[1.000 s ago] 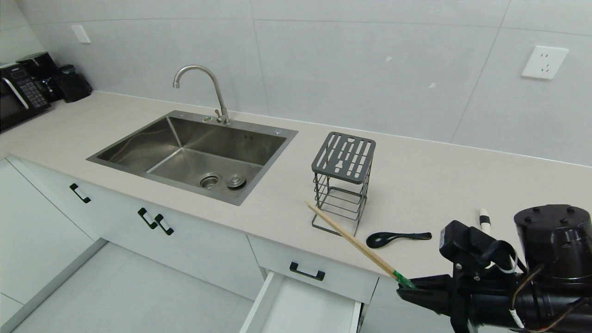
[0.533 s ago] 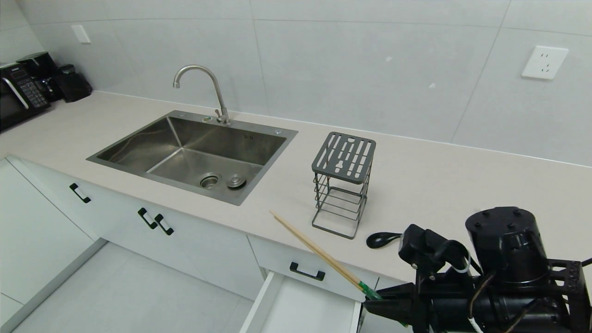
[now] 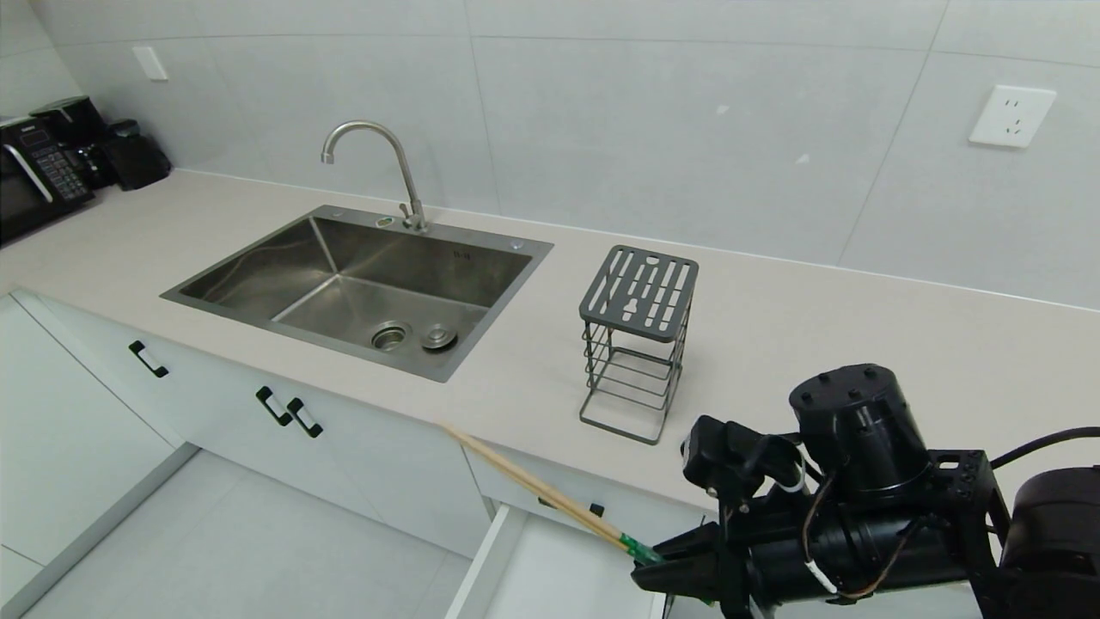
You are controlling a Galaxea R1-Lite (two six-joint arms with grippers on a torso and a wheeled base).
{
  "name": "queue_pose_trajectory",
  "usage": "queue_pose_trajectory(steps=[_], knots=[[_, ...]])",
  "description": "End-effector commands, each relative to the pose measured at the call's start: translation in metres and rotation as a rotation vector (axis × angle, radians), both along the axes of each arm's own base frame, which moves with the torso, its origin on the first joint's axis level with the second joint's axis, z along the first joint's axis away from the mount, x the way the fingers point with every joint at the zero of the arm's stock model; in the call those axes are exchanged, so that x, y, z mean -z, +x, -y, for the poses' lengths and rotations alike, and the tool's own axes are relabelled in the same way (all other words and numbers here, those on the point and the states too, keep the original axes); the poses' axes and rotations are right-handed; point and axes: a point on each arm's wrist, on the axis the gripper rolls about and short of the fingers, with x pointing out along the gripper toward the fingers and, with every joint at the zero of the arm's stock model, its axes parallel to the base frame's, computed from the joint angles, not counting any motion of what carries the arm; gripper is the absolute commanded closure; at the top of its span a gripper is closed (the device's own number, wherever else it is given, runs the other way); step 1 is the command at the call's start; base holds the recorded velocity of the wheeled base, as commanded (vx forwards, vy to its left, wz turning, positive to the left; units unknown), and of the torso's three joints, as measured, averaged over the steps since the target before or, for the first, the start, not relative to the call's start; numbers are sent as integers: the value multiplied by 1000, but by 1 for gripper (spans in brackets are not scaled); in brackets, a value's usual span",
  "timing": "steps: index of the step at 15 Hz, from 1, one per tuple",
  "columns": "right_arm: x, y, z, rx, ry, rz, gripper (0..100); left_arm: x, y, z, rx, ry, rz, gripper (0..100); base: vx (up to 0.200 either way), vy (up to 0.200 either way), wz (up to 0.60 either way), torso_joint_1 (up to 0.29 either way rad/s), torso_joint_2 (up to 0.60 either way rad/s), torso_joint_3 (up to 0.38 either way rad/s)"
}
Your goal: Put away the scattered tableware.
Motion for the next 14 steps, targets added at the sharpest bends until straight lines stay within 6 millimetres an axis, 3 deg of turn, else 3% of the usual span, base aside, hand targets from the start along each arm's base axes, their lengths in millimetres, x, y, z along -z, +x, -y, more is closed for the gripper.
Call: queue_pose_trajectory(steps=[1,6,14], knots=[[7,0,-1,-34,-30,26,100,0,0,0,0,-1,0,0,0,0,0,0,0,0],[6,2,0,34,-76,81,100,0,0,0,0,-1,0,0,0,0,0,0,0,0],[7,-1,-6,139,-258,235,100,0,0,0,0,-1,0,0,0,0,0,-92,185,95]])
